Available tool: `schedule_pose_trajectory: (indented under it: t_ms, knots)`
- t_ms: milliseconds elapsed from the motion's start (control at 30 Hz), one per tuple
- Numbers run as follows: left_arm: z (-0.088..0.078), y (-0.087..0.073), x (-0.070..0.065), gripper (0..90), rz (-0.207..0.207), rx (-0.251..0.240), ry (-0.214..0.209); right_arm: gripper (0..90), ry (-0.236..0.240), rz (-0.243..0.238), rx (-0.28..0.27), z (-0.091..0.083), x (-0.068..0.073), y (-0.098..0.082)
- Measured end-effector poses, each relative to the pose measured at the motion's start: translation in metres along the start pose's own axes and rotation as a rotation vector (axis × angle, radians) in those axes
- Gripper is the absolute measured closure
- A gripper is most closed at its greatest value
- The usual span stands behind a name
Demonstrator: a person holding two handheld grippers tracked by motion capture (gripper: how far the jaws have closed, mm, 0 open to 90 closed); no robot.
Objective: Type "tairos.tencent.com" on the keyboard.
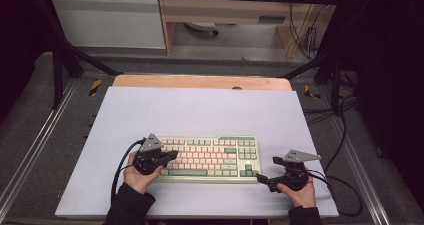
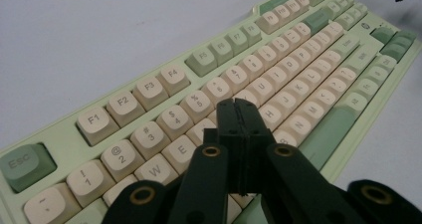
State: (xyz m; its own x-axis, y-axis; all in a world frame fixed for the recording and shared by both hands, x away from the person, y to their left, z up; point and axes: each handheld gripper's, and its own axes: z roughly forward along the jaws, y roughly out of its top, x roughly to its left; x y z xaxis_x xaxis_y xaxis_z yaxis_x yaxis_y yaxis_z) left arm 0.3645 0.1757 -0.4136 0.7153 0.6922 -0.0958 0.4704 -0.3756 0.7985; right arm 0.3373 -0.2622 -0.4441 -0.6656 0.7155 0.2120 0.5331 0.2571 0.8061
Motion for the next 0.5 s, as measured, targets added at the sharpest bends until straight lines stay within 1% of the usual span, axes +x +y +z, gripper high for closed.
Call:
schedule_pose_trajectory:
  t_ms: [233,333,500]
  knots:
    - [0.013,0.005,-0.003,90.0,0.011,0.014,0.008,1.0,0.0,0.003,0.004,0.001,0.0,0.0]
    - [0.02,0.006,-0.003,90.0,0.005,0.023,0.011,1.0,0.001,0.001,0.001,0.0,0.0,0.0]
    - [0.027,0.007,-0.004,90.0,0.009,0.035,0.014,1.0,0.002,0.003,0.004,0.0,0.0,0.0]
